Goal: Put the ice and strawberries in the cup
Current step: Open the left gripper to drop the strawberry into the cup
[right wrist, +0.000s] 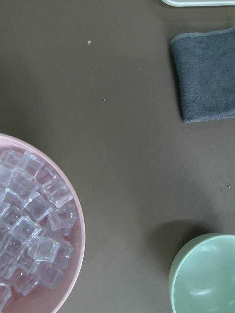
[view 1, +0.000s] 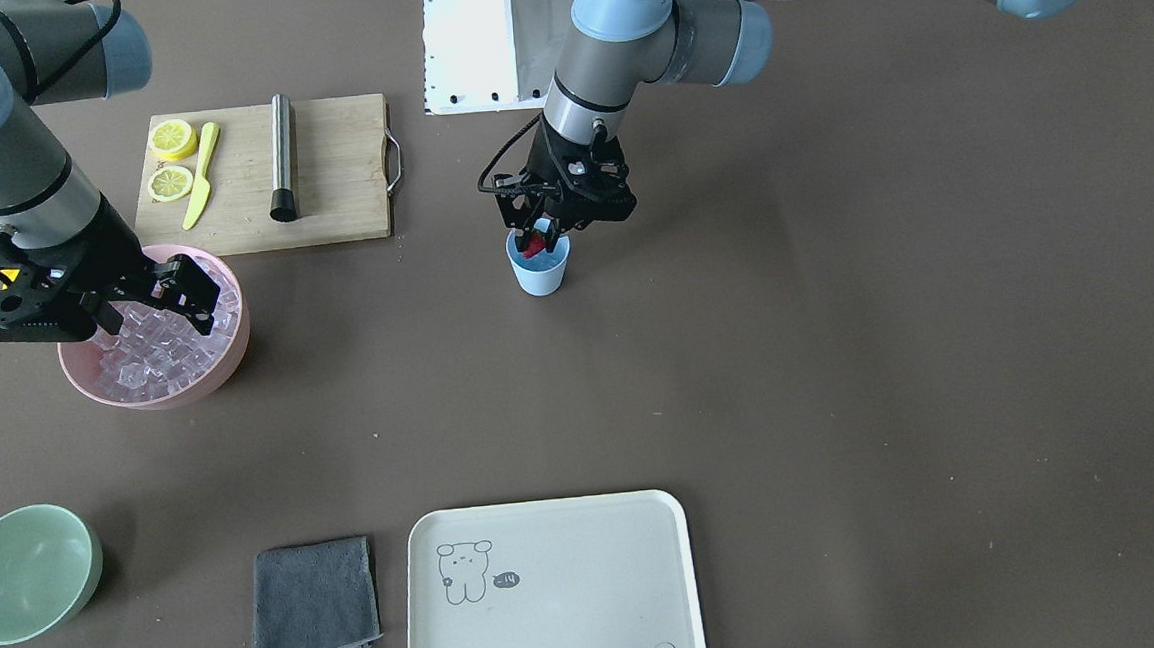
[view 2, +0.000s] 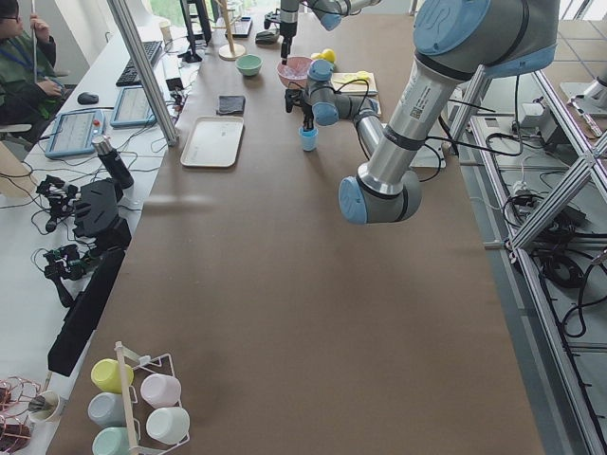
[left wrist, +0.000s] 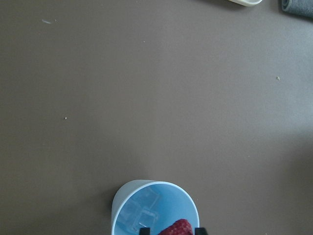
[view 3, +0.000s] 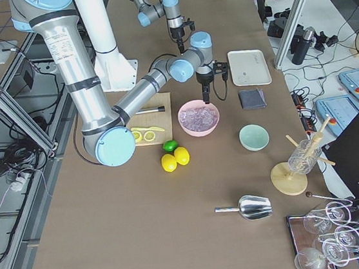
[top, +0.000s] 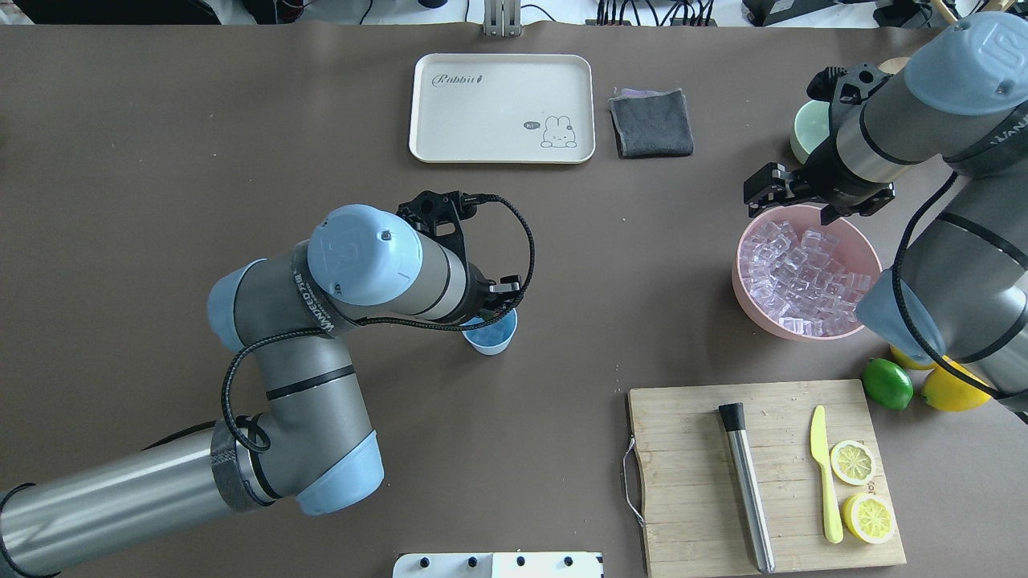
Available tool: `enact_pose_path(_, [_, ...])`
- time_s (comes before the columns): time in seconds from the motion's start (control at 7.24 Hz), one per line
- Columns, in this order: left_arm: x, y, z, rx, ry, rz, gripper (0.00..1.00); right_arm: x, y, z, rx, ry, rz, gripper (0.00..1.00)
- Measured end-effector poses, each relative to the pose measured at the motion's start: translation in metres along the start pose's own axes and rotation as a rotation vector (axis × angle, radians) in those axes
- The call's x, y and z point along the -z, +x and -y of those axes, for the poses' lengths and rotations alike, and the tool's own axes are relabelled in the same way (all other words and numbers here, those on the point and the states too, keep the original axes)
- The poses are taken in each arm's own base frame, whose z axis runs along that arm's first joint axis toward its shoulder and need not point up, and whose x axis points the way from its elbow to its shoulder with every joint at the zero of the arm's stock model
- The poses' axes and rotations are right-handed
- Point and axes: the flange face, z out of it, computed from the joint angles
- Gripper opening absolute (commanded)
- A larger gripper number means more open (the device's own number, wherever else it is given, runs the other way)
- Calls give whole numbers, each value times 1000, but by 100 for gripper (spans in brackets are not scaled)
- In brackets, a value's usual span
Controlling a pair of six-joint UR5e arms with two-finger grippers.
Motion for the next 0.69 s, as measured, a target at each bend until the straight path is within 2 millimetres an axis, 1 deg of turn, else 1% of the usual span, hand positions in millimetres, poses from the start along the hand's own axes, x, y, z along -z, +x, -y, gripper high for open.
enact_pose_path(0.14, [0, 0, -1, -4, 3, -3, 98, 0, 1, 0, 0, -1, -1, 100])
enact_pose_path(0.28, [6, 2, -2, -8, 4, -13, 98, -1, 1, 0, -1, -2, -1, 100])
enact_pose_path(0.55, [32, 5, -7, -14, -10, -34, 98, 0, 3, 1, -4, -1, -1, 100])
enact_pose_path(0.69, [47, 1, 1, -39, -13, -18, 98, 2, 5, 3, -6, 1, 0, 100])
